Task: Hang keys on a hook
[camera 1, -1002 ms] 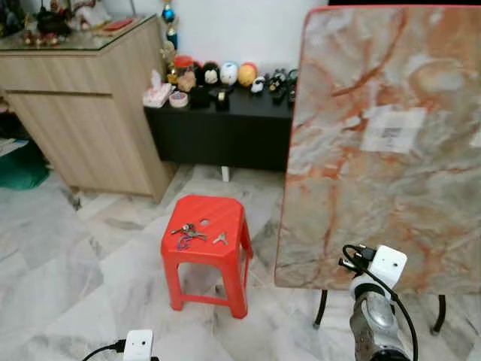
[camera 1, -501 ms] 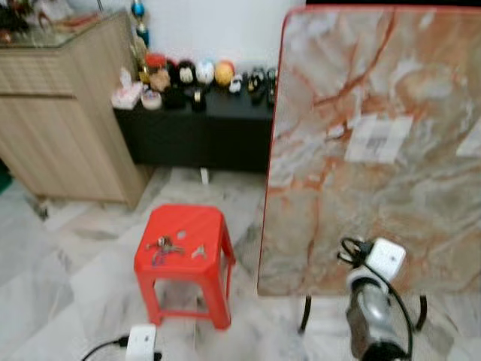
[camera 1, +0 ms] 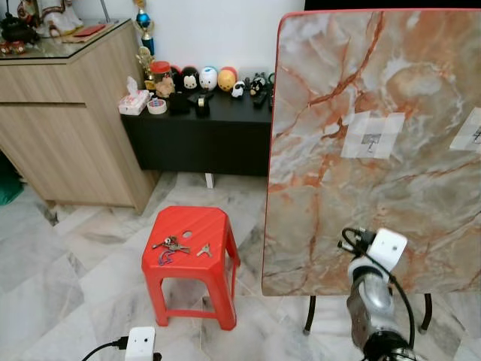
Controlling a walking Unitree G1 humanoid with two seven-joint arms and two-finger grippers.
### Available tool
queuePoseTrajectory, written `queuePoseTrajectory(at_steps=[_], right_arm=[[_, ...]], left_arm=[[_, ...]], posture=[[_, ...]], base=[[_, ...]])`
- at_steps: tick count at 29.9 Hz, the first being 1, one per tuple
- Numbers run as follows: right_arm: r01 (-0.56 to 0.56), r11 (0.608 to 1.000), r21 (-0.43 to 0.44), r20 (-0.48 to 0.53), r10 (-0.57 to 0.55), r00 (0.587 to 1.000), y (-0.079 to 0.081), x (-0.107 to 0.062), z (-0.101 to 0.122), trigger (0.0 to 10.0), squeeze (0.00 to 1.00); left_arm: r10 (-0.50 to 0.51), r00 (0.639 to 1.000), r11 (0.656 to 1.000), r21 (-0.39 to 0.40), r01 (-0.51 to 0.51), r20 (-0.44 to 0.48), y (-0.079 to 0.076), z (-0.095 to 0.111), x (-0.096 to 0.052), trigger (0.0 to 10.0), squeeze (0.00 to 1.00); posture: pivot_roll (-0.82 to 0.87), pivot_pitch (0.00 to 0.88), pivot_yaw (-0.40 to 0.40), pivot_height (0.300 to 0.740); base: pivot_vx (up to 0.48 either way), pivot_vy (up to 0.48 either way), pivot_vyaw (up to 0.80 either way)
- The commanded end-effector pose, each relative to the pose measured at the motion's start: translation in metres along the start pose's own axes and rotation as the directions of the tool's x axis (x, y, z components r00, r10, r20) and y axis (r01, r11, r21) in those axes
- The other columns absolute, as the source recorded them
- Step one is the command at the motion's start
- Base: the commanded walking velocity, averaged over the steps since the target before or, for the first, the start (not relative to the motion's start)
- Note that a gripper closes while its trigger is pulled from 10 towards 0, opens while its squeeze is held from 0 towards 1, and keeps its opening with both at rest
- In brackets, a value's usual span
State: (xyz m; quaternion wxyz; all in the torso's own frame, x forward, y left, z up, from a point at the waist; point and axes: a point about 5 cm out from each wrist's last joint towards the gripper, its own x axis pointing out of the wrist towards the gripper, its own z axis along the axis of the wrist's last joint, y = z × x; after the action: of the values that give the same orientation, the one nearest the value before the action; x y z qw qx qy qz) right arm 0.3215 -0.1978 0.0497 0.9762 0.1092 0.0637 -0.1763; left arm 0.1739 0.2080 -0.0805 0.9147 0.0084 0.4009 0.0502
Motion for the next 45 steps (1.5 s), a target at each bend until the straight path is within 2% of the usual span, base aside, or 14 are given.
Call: queuePoseTrajectory(at_steps=[1, 2, 8, 13, 19, 24, 26, 30, 39, 45], right_arm=[[-0.015, 1.000, 0.011, 0.081, 0.014, 0.997, 0.010, 0.007, 0.020, 10.0, 0.00], [-0.021, 1.000, 0.002, 0.116, 0.020, 0.993, 0.015, 0.011, 0.030, 10.0, 0.00], [0.009, 0.999, -0.040, 0.232, 0.000, 0.973, 0.025, 0.017, 0.057, 10.0, 0.00], [0.095, 0.996, -0.001, 0.232, -0.092, 0.968, 0.017, 0.016, 0.056, 10.0, 0.00], [0.169, 0.985, -0.033, 0.264, -0.154, 0.952, 0.011, 0.013, 0.057, 10.0, 0.00], [0.188, 0.978, -0.089, 0.322, -0.150, 0.935, 0.011, 0.015, 0.068, 10.0, 0.00], [0.206, 0.967, -0.150, 0.367, -0.139, 0.920, 0.014, 0.016, 0.077, 10.0, 0.00], [0.226, 0.951, -0.211, 0.415, -0.123, 0.901, 0.020, 0.017, 0.087, 10.0, 0.00], [0.236, 0.931, -0.279, 0.429, -0.099, 0.898, 0.028, 0.018, 0.089, 10.0, 0.00], [0.260, 0.909, -0.325, 0.440, -0.098, 0.892, 0.027, 0.019, 0.090, 10.0, 0.00]], left_arm=[[0.003, 1.000, 1.000, -0.002, -0.003, -0.020, 0.002, -0.004, -0.001, 10.0, 0.00], [0.002, 1.000, 1.000, -0.001, -0.002, -0.023, 0.002, -0.004, -0.001, 10.0, 0.00], [0.001, 1.000, 1.000, -0.002, -0.001, -0.024, 0.002, -0.004, -0.001, 10.0, 0.00], [0.002, 1.000, 1.000, -0.006, -0.003, -0.025, 0.000, -0.005, -0.001, 10.0, 0.00], [-0.002, 1.000, 1.000, -0.004, 0.002, -0.030, -0.001, -0.007, -0.002, 10.0, 0.00], [-0.004, 0.999, 1.000, -0.005, 0.004, -0.034, -0.001, -0.009, -0.002, 10.0, 0.00], [-0.002, 0.999, 1.000, -0.006, 0.001, -0.037, -0.001, -0.010, -0.003, 10.0, 0.00], [0.003, 0.999, 1.000, -0.008, -0.003, -0.039, -0.001, -0.010, -0.003, 10.0, 0.00], [0.011, 0.999, 1.000, -0.015, -0.011, -0.039, 0.001, -0.008, -0.002, 10.0, 0.00], [0.011, 0.999, 1.000, -0.013, -0.012, -0.042, 0.001, -0.008, -0.002, 10.0, 0.00]], posture=[[-0.01, 0.010, 0.009, 0.740], [-0.01, 0.010, 0.009, 0.740], [0.00, 0.004, 0.007, 0.740], [0.00, 0.001, 0.003, 0.740], [-0.01, 0.000, 0.011, 0.740], [-0.01, 0.000, 0.008, 0.740], [-0.01, 0.000, 0.008, 0.740], [-0.01, 0.000, 0.003, 0.740], [-0.01, 0.000, 0.004, 0.740], [-0.01, 0.004, 0.003, 0.740]], base=[[0.000, 0.000, 0.00], [0.000, 0.000, 0.00], [0.000, 0.000, 0.00], [0.000, 0.000, 0.00], [0.000, 0.000, 0.00], [0.000, 0.000, 0.00], [0.000, 0.000, 0.00], [0.000, 0.000, 0.00], [0.000, 0.000, 0.00], [0.000, 0.000, 0.00]])
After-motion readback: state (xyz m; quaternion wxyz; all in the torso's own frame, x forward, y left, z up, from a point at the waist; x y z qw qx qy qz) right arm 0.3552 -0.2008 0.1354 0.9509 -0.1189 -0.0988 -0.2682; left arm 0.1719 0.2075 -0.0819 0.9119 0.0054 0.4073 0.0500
